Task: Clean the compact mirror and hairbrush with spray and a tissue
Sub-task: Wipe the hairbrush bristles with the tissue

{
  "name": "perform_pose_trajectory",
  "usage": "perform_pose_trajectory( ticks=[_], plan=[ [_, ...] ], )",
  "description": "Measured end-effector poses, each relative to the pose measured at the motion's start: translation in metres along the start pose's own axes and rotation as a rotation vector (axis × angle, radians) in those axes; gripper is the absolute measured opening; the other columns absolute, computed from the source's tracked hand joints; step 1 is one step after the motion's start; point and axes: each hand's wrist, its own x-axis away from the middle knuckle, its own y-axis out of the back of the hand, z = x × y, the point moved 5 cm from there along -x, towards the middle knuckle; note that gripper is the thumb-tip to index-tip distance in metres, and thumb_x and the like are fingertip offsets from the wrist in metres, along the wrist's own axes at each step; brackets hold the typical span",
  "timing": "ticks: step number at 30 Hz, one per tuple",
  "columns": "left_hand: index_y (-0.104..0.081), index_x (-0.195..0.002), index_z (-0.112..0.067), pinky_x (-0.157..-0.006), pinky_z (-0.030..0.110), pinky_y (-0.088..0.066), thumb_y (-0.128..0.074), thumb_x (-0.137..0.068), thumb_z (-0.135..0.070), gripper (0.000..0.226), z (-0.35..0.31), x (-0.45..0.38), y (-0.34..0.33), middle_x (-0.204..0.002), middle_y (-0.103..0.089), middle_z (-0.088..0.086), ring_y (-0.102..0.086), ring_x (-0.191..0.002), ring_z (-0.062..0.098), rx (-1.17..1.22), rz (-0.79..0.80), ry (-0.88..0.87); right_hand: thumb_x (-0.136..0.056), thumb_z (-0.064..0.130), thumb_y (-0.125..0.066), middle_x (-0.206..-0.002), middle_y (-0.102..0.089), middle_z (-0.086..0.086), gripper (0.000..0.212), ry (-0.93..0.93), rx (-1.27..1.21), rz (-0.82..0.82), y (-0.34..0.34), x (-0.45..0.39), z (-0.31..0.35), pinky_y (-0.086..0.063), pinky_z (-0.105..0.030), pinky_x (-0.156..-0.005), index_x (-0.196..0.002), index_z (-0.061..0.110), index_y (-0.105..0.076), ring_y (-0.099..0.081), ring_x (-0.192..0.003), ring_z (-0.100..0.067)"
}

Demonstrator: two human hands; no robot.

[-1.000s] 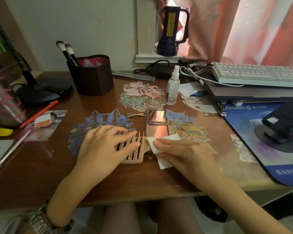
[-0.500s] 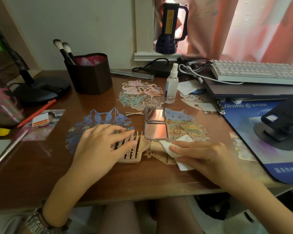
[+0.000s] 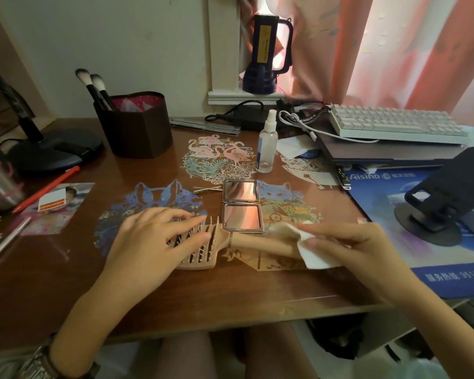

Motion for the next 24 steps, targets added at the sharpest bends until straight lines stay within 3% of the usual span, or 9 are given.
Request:
perform_pose_trajectory(
  ticks=[2,9,12,14,19,24],
  plan=[
    [-0.045,-0.125,-0.055,-0.106,0.035,-0.016,-0.013,-0.067,-0.079,0.07,-0.003,-0.001,0.001,-0.13,-0.047,-0.026,-0.032,-0.127,0.003,-0.018,0.001,-0.008,-0.074,0.023,-0.07,-0.08,-0.075,0.005,0.025,-0.04,-0.082,-0.057,0.004,-0.007,0.001,-0.054,-0.03,-0.066,-0.093,0.039,-0.073,-0.067,-0.074,-0.02],
    [-0.042,-0.125,-0.057,-0.107,0.033,-0.015,-0.008,-0.063,-0.08,0.074,-0.004,-0.002,0.001,-0.131,-0.043,-0.029,-0.029,-0.127,0.0,-0.044,0.041,-0.003,-0.079,0.014,-0.07,-0.092,-0.075,0.006,0.026,-0.047,-0.203,-0.233,0.025,-0.039,-0.006,-0.054,-0.02,-0.071,-0.104,0.019,-0.072,-0.069,-0.083,-0.008],
    [-0.038,-0.125,-0.059,-0.108,0.033,-0.014,-0.007,-0.063,-0.081,0.073,-0.004,-0.003,0.001,-0.131,-0.041,-0.03,-0.027,-0.127,-0.001,-0.057,0.057,0.005,-0.08,0.017,-0.07,-0.088,-0.075,0.011,0.027,-0.003,-0.073,-0.37,0.037,-0.046,-0.011,-0.052,-0.014,-0.071,-0.106,0.021,-0.071,-0.066,-0.08,0.002],
    [-0.037,-0.123,-0.061,-0.107,0.033,-0.015,-0.007,-0.063,-0.081,0.07,-0.004,-0.003,0.001,-0.13,-0.04,-0.031,-0.027,-0.126,-0.002,-0.053,0.06,0.006,-0.081,0.017,-0.07,-0.088,-0.071,0.014,0.027,0.085,0.167,-0.425,0.039,-0.049,-0.01,-0.045,-0.008,-0.07,-0.108,0.022,-0.07,-0.061,-0.075,0.011],
    [-0.039,-0.123,-0.06,-0.105,0.033,-0.016,-0.009,-0.065,-0.081,0.069,-0.003,-0.003,0.001,-0.128,-0.041,-0.032,-0.028,-0.125,-0.003,-0.056,0.048,0.0,-0.081,0.027,-0.067,-0.103,-0.072,0.005,0.024,0.117,0.49,-0.297,0.02,-0.055,-0.026,-0.056,-0.039,-0.073,-0.105,0.03,-0.07,-0.069,-0.091,-0.013],
    [-0.044,-0.123,-0.057,-0.105,0.033,-0.017,-0.011,-0.064,-0.081,0.071,-0.005,-0.002,0.002,-0.128,-0.044,-0.03,-0.03,-0.126,-0.001,-0.027,0.039,-0.005,-0.083,0.03,-0.065,-0.119,-0.066,0.005,0.028,0.037,0.542,-0.108,0.008,-0.058,-0.04,-0.049,-0.032,-0.09,-0.112,0.031,-0.067,-0.061,-0.108,-0.015]
  ],
)
